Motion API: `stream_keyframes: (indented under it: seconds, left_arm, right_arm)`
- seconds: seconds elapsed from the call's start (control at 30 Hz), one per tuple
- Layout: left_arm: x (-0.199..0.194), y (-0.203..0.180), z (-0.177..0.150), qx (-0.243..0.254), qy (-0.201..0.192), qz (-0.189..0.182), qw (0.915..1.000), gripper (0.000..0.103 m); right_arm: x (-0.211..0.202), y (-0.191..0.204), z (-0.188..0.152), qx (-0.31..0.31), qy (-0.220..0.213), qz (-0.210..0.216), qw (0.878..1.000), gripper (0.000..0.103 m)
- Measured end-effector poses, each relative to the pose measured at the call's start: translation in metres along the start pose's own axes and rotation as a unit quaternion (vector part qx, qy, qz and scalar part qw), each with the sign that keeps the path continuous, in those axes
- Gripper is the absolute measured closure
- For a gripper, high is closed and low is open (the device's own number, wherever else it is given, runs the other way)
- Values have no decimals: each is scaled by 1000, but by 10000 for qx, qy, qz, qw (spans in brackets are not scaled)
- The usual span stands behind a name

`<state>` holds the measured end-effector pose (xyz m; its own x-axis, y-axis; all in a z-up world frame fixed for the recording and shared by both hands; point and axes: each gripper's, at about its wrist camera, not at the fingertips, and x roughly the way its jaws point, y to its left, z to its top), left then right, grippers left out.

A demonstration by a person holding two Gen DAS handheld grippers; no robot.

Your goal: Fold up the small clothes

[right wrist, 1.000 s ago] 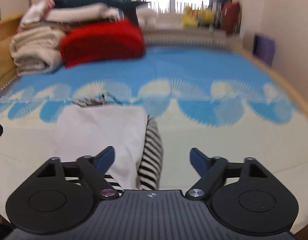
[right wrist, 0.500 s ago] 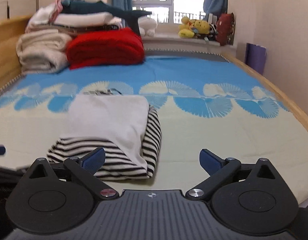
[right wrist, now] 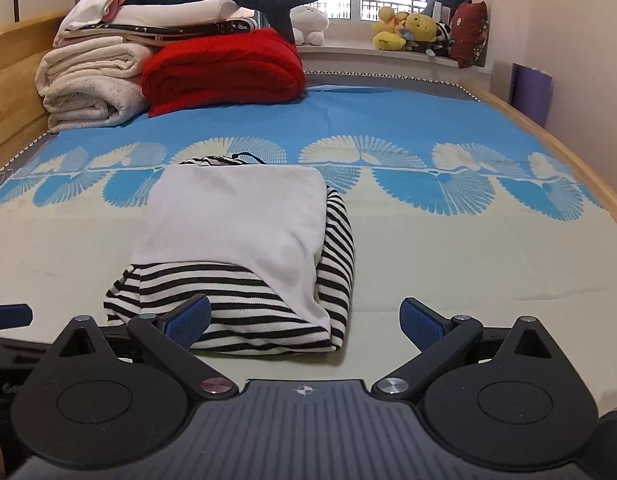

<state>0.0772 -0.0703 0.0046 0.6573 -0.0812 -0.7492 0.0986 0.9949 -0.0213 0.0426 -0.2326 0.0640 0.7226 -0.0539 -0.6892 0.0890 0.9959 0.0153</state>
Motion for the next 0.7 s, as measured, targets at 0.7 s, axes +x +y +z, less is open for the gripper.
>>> stream_keyframes:
  seconds: [0.7]
  left_arm:
    - [6, 8, 3, -417, 91, 109, 9990, 1]
  right_arm:
    - [8, 8, -6, -305, 123, -25, 9995, 3]
